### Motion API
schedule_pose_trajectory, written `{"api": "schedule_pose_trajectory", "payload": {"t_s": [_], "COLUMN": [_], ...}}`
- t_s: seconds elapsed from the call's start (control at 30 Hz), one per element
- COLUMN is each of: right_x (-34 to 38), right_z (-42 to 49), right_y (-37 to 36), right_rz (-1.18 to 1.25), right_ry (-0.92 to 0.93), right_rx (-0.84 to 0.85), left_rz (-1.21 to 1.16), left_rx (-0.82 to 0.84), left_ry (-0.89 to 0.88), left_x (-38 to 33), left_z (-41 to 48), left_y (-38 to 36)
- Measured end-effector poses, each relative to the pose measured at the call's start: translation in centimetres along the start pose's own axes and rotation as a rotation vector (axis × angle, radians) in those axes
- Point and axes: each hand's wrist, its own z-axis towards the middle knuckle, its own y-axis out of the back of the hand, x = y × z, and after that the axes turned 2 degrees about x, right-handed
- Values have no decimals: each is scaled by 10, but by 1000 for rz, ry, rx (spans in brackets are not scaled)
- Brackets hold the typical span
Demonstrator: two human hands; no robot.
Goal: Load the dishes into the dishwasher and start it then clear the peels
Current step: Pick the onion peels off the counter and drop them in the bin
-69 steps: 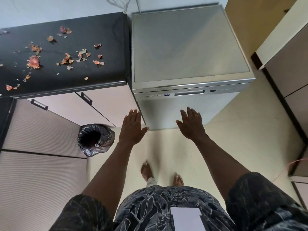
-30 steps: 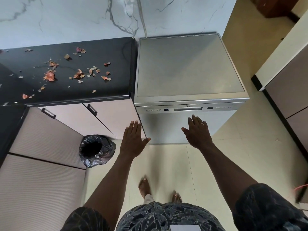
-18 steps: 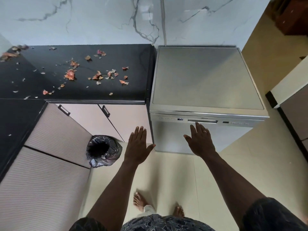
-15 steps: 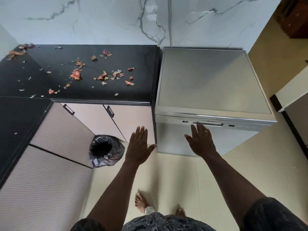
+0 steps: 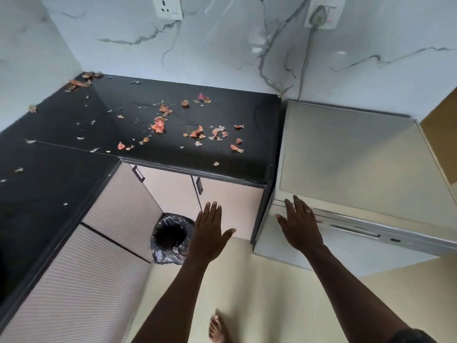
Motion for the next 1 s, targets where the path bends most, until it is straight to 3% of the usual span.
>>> {"api": "schedule_pose_trajectory", "payload": {"t_s": [0.43,1.0], "right_x": [102,126], "right_z": [103,275], "right_y": [-15,-3], "right_rz": [150,228], "right_ry": [73,-11], "right_rx": [35,16], "left_rz": [-113,-35], "left_rx": [-104,-139], "left_ry": [159,180], "left_x": [113,175], "left_z": [17,144], "left_y": [40,91]}}
